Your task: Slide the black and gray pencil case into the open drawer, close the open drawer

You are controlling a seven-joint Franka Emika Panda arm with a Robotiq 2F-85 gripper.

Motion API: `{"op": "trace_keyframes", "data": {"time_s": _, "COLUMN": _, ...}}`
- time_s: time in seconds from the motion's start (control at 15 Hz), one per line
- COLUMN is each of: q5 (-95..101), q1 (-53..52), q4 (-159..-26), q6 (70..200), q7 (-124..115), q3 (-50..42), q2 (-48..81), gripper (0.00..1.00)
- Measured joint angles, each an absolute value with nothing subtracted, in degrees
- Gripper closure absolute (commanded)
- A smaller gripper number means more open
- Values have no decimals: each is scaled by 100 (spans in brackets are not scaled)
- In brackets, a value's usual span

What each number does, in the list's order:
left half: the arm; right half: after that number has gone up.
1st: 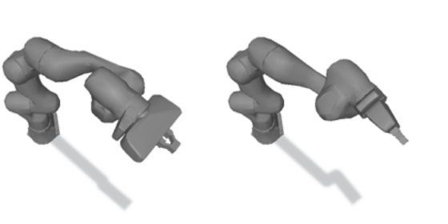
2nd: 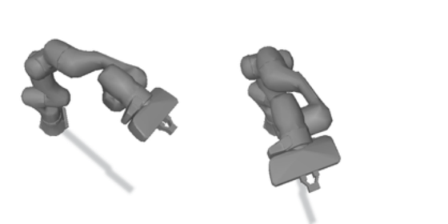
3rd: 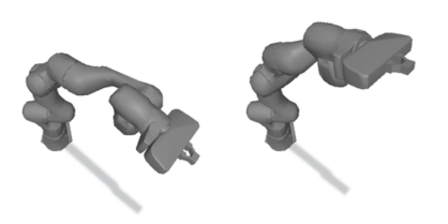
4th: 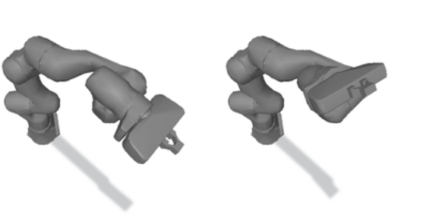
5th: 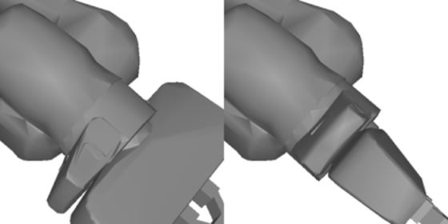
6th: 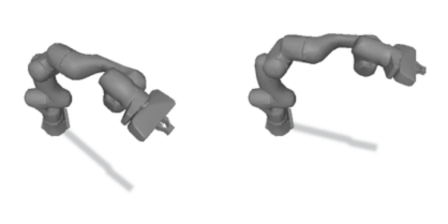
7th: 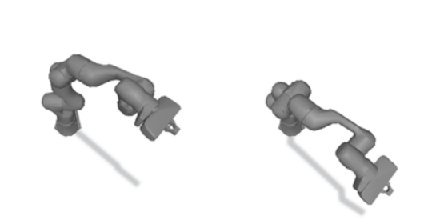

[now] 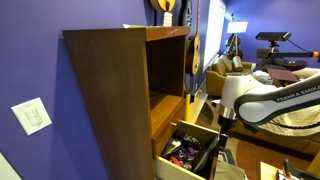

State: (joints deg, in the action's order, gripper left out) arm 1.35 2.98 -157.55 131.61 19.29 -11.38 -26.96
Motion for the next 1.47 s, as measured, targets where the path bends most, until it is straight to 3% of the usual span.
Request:
{"op": "trace_keyframes", "data": {"time_s": 0.47, "q5": 86, "q1": 306, "q4": -15720, "q6": 13239, "q7": 1924, "q3": -1138, "q2": -2571, "gripper": 0}}
{"op": "trace_keyframes", "data": {"time_s": 1.0, "q5": 89, "q1": 298, "q4": -15731, "q6": 14669, "q7": 1441, "q3": -900, "q2": -2084, "gripper": 0}}
{"op": "trace_keyframes", "data": {"time_s": 1.47, "q5": 165, "q1": 438, "q4": -15685, "q6": 14333, "q7": 1348, "q3": -862, "q2": -2447, "gripper": 0}}
